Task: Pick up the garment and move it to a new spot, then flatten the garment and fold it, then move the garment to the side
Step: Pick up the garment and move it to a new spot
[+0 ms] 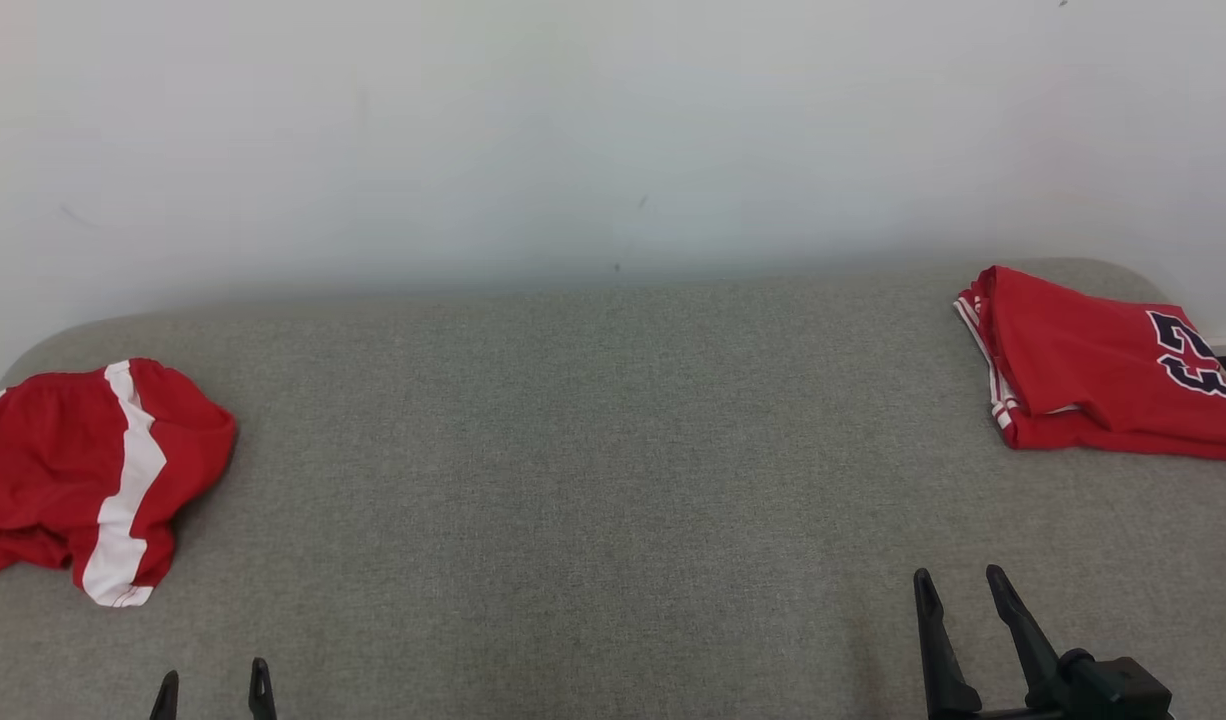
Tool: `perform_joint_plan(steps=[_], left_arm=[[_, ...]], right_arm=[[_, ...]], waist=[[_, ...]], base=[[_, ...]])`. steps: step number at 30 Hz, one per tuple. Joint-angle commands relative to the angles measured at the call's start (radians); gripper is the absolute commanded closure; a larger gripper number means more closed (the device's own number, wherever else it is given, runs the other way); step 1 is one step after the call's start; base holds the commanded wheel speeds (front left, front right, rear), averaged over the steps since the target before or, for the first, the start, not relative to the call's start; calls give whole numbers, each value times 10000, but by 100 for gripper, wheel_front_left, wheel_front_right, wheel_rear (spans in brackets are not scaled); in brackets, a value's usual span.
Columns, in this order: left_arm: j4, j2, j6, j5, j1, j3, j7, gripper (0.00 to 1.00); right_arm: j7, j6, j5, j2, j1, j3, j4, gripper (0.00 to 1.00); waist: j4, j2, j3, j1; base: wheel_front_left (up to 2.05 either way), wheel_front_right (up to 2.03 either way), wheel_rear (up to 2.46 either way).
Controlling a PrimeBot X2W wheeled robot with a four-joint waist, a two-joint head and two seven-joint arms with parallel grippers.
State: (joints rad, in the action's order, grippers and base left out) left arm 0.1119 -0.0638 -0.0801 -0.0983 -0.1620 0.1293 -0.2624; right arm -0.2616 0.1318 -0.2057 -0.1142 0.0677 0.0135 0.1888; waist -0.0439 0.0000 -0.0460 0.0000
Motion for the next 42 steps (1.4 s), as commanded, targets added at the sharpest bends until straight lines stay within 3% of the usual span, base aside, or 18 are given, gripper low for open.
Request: perform_joint_plan(steps=[1, 25, 31, 42], left_arm=[[35, 18, -31, 73, -96, -2, -33, 0], [106, 3, -46, 155, 51, 9, -32, 0], [122, -90, -26, 214, 102, 22, -32, 0], [138, -276, 64, 65, 1, 259, -34, 0]], right_arm=[[-43, -26, 36, 56, 99, -6, 10, 0], [-44, -26, 8, 44, 162, 37, 89, 0], [-44, -26, -61, 154, 242, -42, 114, 0], [-26, -26, -60, 322, 303, 20, 196, 0]], waist=[[8, 0, 6, 0], [290, 0, 21, 0], [957, 0, 33, 0], [2950, 0, 117, 0]], base=[[0, 0, 0], [0, 0, 0], [0, 0, 0], [0, 0, 0]])
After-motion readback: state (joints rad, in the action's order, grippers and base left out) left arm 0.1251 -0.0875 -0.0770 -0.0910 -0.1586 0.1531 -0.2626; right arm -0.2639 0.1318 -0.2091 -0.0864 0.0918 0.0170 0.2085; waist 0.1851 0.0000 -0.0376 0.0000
